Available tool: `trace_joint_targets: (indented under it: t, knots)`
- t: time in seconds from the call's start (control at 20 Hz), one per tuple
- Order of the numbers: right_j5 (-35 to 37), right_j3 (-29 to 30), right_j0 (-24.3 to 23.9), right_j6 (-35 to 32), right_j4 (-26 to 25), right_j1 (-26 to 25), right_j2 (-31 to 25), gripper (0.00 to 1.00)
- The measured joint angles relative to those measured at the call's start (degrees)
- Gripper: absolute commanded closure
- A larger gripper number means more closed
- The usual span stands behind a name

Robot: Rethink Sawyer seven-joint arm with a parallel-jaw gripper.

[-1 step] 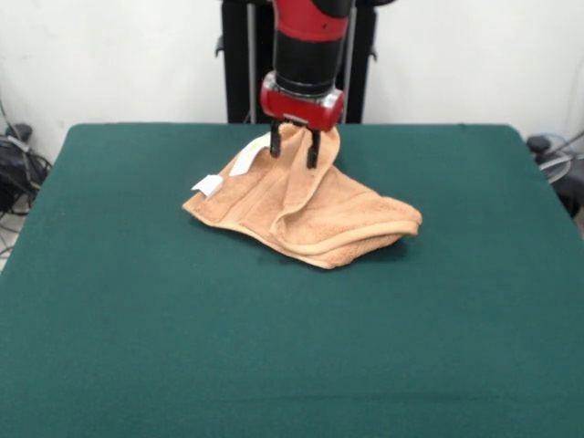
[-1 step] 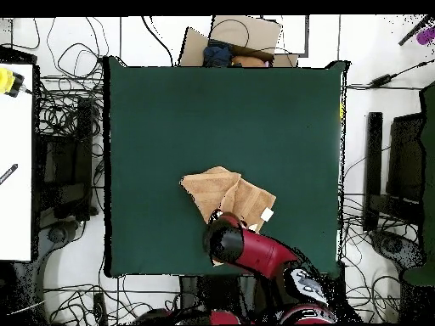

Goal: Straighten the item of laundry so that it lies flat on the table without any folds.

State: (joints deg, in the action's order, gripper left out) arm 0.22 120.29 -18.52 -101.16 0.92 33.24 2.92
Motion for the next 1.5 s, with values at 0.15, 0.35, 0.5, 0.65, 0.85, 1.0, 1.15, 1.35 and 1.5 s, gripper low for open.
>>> trace_joint_targets:
  t: [0.15,0.35,0.5,0.65,0.85,1.0,1.15,1.35,1.5]
  knots:
    - [-2.34,-0.01,-1.58,0.0,-1.04,-0.58,-1.85,0.0]
    - [-6.44,-0.02,-3.81,0.0,-3.21,-2.85,-4.05,0.0]
    - [-8.12,-0.03,-4.33,0.0,-4.2,-4.44,-4.67,0.0]
    - [-8.56,-0.04,-4.31,0.0,-4.93,-5.57,-4.77,0.0]
    - [-8.58,-0.1,-4.31,0.0,-6.21,-6.76,-4.77,0.0]
    - [-8.58,-0.15,-4.25,0.0,-6.54,-7.0,-4.77,0.0]
    - [-8.57,-0.31,-3.72,0.0,-6.55,-6.98,-4.77,1.0]
    - [-8.56,-0.35,-3.4,0.0,-6.55,-6.9,-4.75,1.0]
    - [-8.56,-0.36,-3.32,0.0,-6.56,-6.86,-4.75,1.0]
